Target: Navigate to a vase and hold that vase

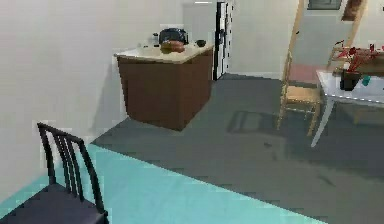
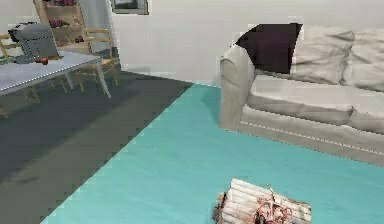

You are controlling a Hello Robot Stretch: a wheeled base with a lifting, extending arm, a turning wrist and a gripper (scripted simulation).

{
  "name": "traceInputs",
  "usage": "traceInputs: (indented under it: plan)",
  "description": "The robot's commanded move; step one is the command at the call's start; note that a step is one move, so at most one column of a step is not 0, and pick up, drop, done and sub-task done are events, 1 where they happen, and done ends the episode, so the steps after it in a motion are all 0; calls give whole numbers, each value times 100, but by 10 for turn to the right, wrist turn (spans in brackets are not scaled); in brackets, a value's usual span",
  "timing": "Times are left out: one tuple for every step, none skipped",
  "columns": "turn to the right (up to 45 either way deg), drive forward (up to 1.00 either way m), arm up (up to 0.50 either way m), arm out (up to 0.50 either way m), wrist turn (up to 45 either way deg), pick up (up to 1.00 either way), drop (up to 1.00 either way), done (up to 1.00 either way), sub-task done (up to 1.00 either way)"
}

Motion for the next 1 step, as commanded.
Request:
traceInputs:
  plan:
    - [0,40,0,0,0,0,0,0,0]
